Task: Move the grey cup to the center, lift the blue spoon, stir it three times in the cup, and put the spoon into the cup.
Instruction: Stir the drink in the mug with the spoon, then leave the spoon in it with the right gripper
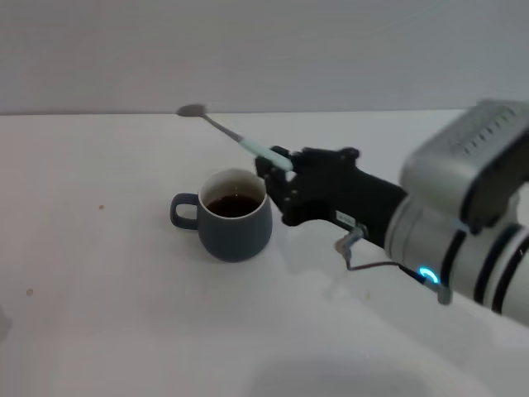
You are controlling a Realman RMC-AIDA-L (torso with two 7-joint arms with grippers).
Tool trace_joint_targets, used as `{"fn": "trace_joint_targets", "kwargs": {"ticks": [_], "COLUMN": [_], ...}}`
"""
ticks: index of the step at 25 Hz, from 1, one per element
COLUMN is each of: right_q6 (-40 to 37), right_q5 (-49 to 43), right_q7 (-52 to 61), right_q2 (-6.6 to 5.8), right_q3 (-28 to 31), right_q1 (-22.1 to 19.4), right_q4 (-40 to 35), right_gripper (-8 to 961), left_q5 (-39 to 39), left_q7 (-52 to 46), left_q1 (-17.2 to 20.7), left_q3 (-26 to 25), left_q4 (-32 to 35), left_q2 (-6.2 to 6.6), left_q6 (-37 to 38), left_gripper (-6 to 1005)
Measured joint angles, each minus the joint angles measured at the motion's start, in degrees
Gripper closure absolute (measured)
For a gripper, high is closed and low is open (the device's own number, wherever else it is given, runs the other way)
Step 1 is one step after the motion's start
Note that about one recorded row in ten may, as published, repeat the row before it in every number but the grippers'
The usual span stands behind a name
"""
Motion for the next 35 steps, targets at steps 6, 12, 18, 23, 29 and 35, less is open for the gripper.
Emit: {"fn": "trace_joint_targets", "kwargs": {"ticks": [6,12,18,23,29,35], "right_q6": [14.9,27.6,39.0,47.4,55.6,61.1], "right_q5": [-11.0,-20.8,-28.4,-28.8,-30.4,-33.4], "right_q7": [7.0,17.6,24.3,26.6,29.9,32.4], "right_q2": [4.24,4.36,4.47,4.48,4.41,4.41], "right_q3": [7.8,12.2,14.9,18.6,22.4,24.6], "right_q1": [1.9,7.8,11.7,14.0,17.9,21.7], "right_q4": [4.8,9.4,16.1,20.5,23.3,23.3], "right_gripper": [795,796,797,795,797,797], "left_q5": [0.1,-0.1,-0.2,-0.3,-0.2,-0.2], "left_q7": [0.0,0.0,0.2,0.2,0.2,0.2], "left_q1": [0.0,0.1,0.4,0.6,0.9,1.0], "left_q3": [-0.1,-0.1,-0.2,-0.3,-0.3,-0.3], "left_q4": [-0.1,0.0,0.2,0.2,0.2,0.2], "left_q2": [0.00,0.02,0.04,0.08,0.10,0.18], "left_q6": [0.0,0.1,0.6,1.4,2.6,3.5], "left_gripper": [1001,1001,1001,1001,1001,1001]}}
